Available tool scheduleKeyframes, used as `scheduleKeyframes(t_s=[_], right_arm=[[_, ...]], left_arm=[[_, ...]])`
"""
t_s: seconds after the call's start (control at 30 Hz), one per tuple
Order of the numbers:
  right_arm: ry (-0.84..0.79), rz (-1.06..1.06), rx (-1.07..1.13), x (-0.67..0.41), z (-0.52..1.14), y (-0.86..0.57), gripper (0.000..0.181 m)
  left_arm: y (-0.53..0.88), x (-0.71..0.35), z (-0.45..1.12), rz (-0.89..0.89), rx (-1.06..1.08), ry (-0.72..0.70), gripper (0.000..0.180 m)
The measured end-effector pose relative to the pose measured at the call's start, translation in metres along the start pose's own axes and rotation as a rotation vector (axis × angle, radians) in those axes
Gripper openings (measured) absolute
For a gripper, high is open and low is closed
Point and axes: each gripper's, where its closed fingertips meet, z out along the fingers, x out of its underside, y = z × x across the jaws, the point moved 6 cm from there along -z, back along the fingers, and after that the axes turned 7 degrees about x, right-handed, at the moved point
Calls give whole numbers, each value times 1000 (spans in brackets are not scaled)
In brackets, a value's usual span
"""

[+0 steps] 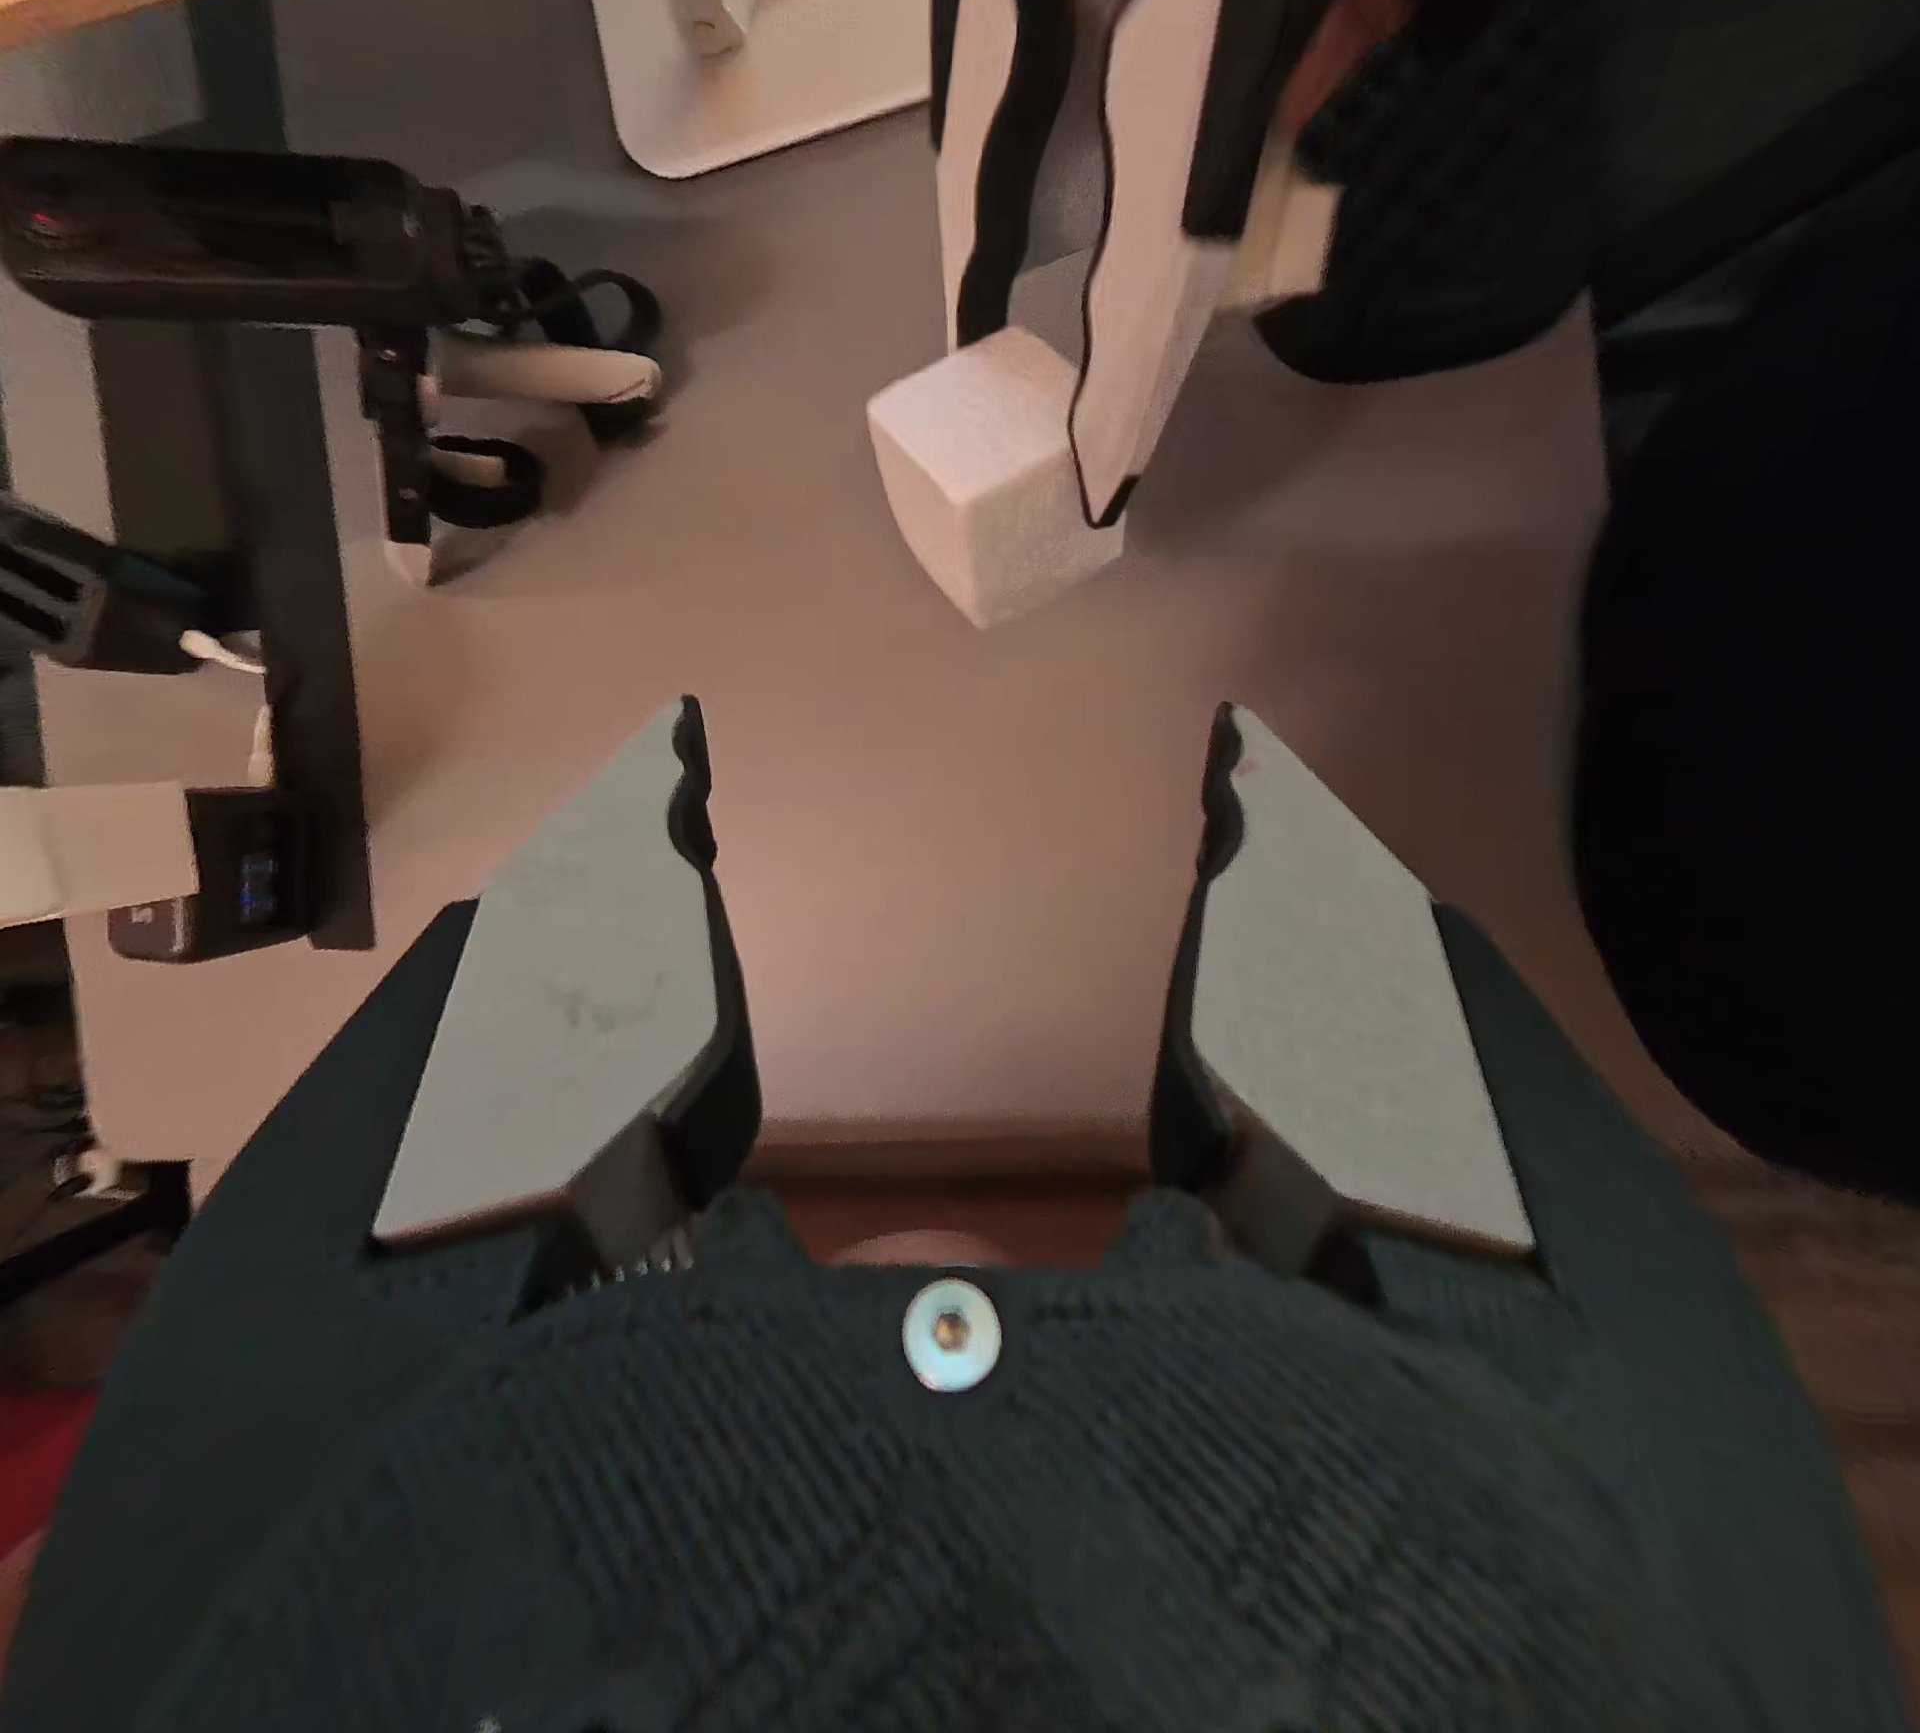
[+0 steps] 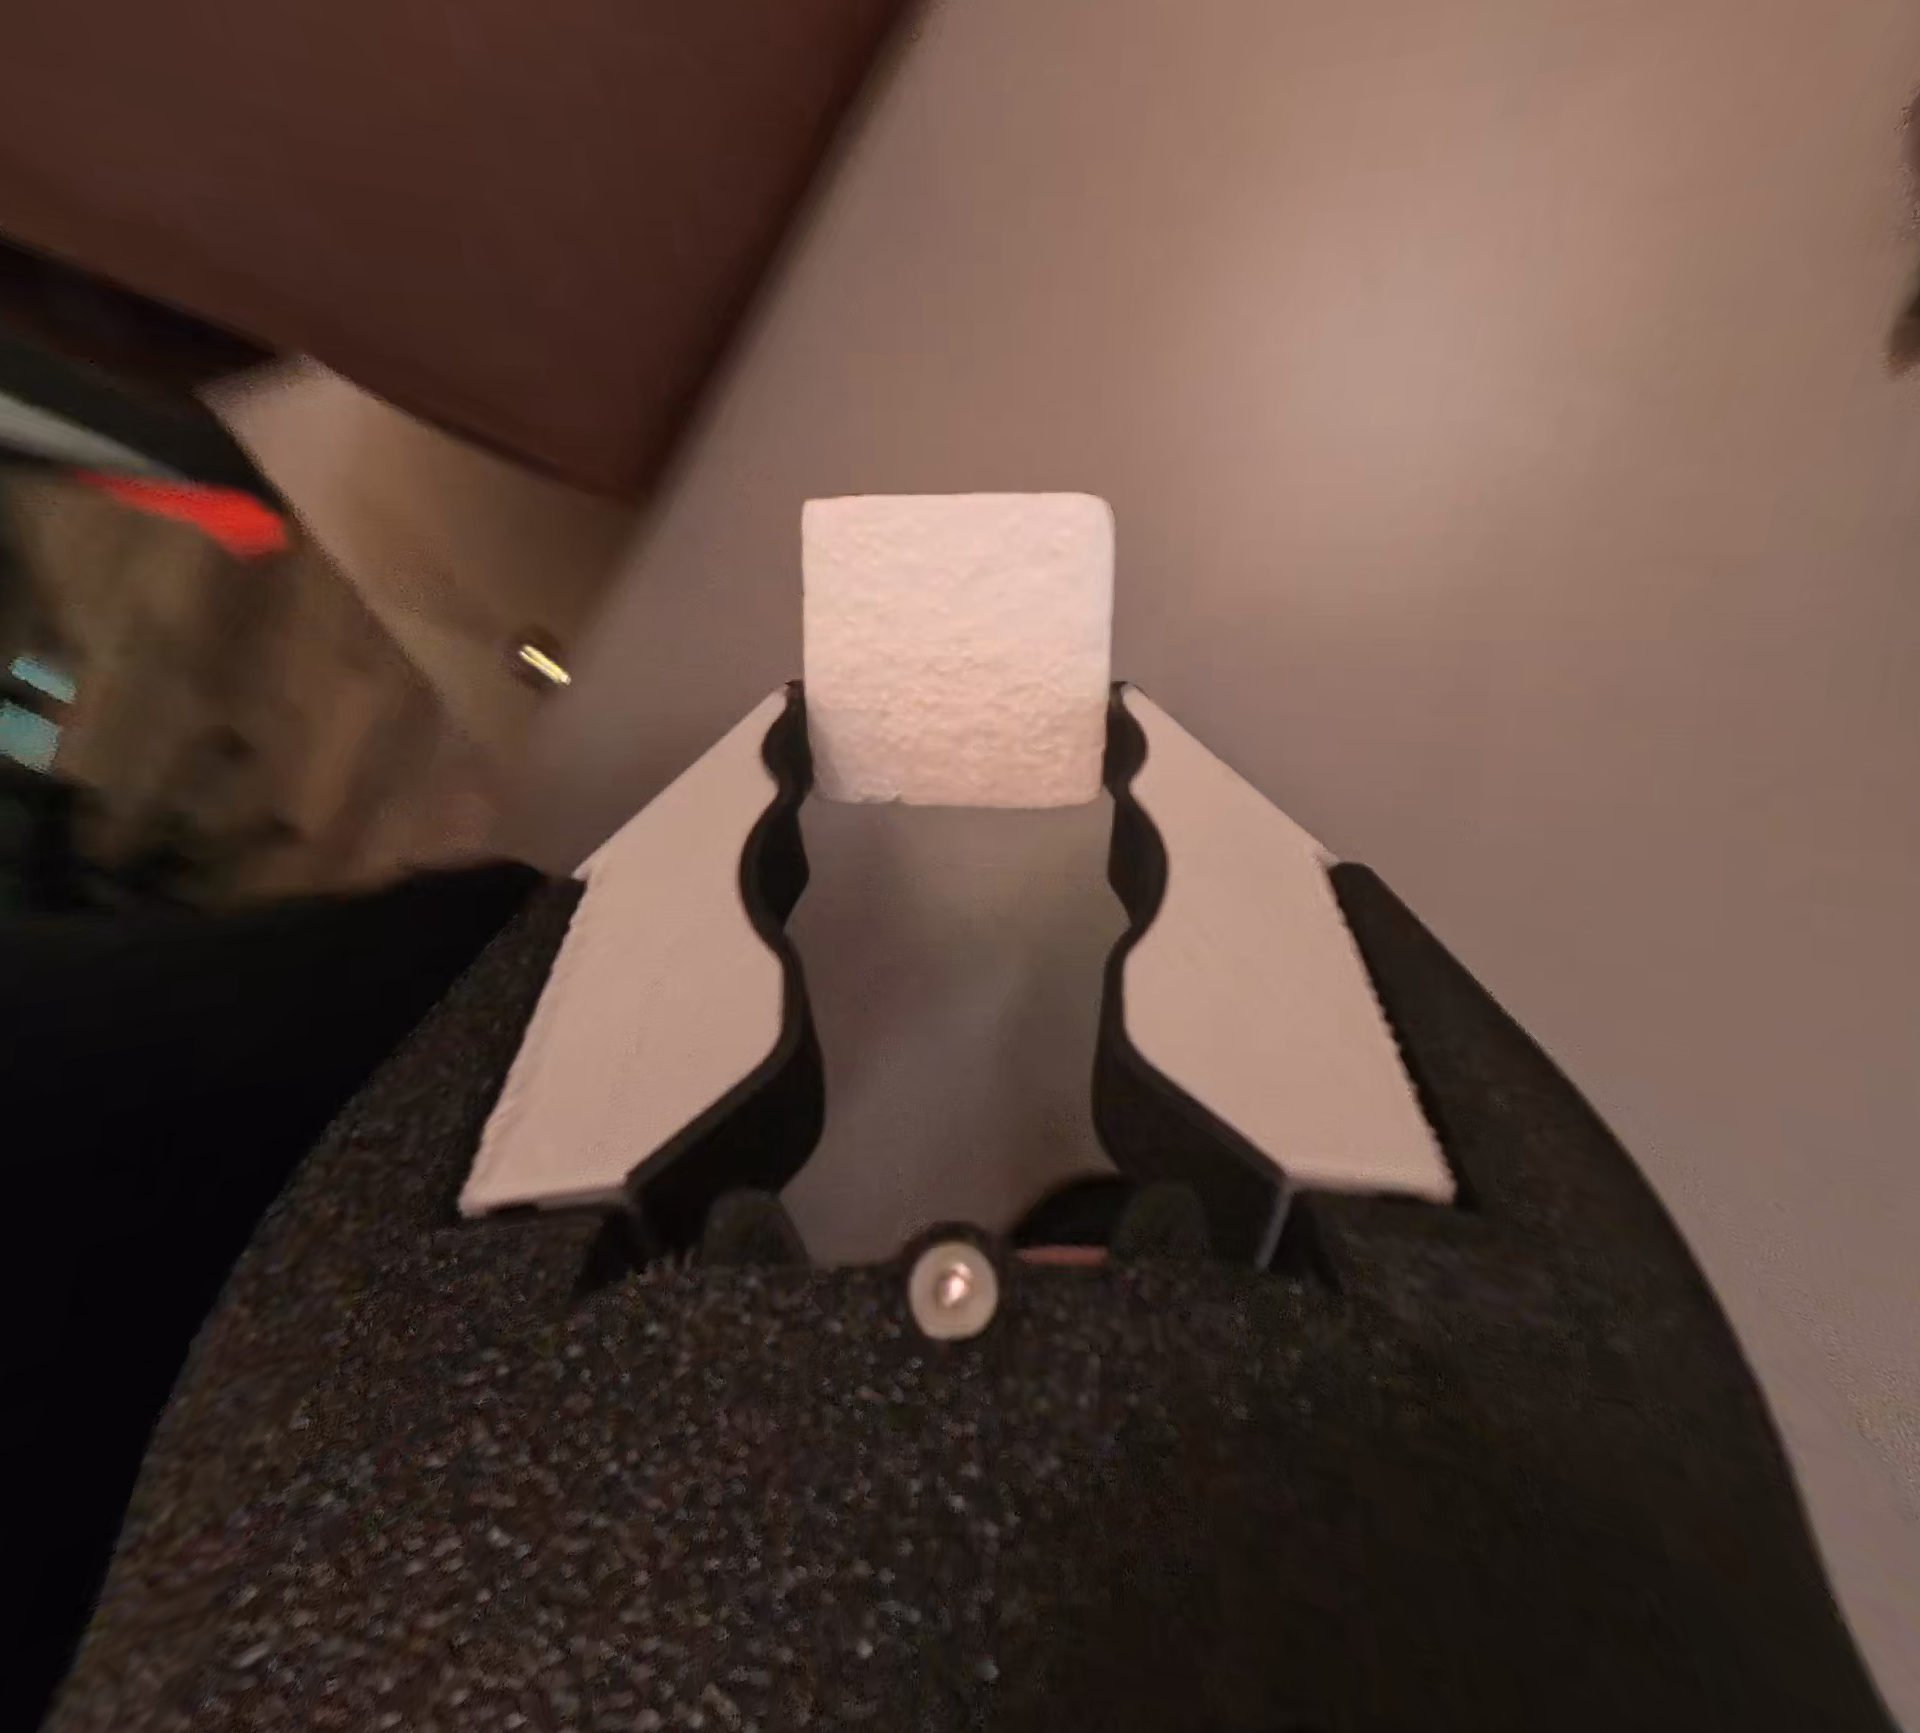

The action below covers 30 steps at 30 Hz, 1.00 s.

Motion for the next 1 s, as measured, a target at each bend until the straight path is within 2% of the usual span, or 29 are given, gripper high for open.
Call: scheduleKeyframes(t_s=[0.1,0.2,0.33,0.37,0.43,0.6,0.7,0.83,1.0], right_arm=[[-200,277,-263,-28,-41,14,56],[-302,486,-425,-38,-64,16,55],[-312,551,-518,-34,-73,26,56],[-315,561,-532,-33,-74,28,56],[-336,586,-559,-33,-77,30,56],[-365,566,-436,-23,-82,12,58],[-337,573,-324,-1,-82,-7,58],[-323,639,-300,23,-83,-17,56],[-329,671,-261,34,-85,-21,54]], left_arm=[[-4,-14,11,4,-113,-91,93],[-6,-33,14,44,-178,-192,86],[-4,-52,10,122,-187,-254,68],[-4,-55,8,144,-166,-264,55],[-4,-59,4,166,-132,-279,54],[32,-50,-14,109,-107,-263,54],[102,-31,-49,28,-202,-234,54],[222,-3,-108,-163,-294,-179,54],[331,13,-135,-342,-226,-211,54]])
